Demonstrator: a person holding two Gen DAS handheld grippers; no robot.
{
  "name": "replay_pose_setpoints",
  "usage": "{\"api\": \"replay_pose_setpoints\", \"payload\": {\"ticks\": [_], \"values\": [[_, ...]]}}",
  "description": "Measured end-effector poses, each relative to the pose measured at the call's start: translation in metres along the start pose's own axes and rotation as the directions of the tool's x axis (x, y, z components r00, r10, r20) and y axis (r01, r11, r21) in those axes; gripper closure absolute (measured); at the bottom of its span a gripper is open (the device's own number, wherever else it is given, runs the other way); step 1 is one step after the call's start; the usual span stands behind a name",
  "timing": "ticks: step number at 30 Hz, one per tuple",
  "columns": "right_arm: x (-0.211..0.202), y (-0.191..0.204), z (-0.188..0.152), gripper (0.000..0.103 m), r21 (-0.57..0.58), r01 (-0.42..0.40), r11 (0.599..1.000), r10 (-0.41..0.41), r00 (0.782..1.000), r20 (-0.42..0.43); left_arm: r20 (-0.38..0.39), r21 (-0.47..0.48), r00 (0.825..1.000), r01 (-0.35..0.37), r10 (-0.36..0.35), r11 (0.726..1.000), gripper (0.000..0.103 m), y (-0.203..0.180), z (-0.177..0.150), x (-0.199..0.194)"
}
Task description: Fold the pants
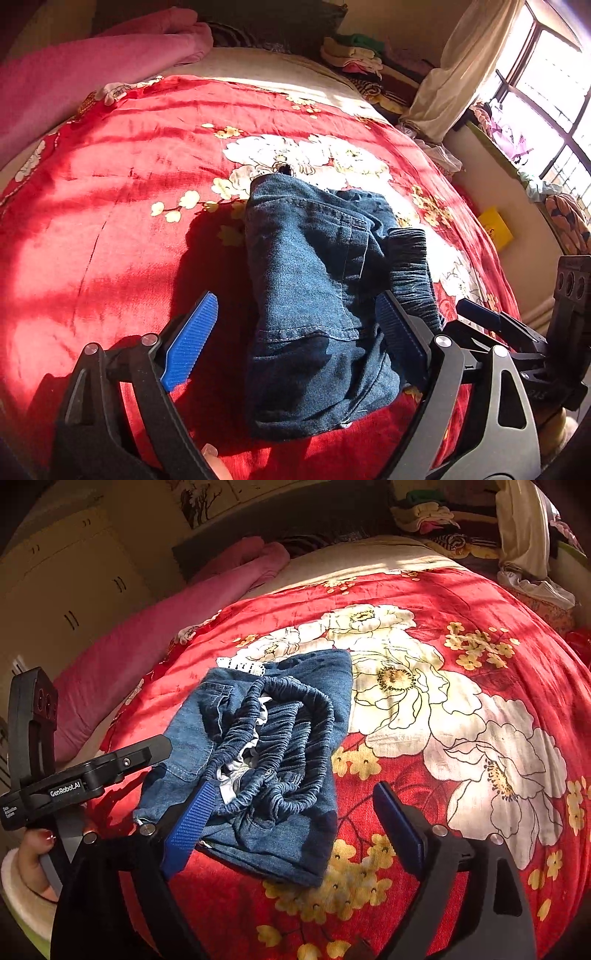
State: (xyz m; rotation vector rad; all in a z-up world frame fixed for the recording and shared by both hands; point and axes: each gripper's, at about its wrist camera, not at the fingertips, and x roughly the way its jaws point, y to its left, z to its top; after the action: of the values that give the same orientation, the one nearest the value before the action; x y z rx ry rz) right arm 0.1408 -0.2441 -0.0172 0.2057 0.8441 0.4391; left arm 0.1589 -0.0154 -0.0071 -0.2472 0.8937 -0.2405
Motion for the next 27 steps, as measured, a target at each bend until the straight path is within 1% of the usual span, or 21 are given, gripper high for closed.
{"api": "replay_pose_setpoints", "payload": {"ticks": [3,9,19,27], "values": [[-0.004,0.005,0.000,0.009,-0.018,0.006,1.000,-0.006,1.000,0.012,0.005,0.000,1.000,0.001,-0.001,1.000,0.018,-0.001,0.001,-0.004],[-0.013,0.014,-0.001,0.008,-0.052,0.015,0.999,-0.013,0.999,0.030,0.018,0.000,1.000,-0.006,0.006,1.000,0.010,-0.003,0.001,-0.013],[-0.036,0.026,-0.010,0.006,-0.090,0.026,0.996,-0.020,0.997,0.071,0.043,0.022,0.999,-0.016,0.015,1.000,0.010,-0.010,-0.004,-0.037],[-0.057,0.027,-0.029,0.005,-0.104,0.060,0.993,-0.051,0.994,0.095,0.062,0.047,0.998,-0.037,0.034,0.998,0.010,-0.014,-0.028,-0.060]]}}
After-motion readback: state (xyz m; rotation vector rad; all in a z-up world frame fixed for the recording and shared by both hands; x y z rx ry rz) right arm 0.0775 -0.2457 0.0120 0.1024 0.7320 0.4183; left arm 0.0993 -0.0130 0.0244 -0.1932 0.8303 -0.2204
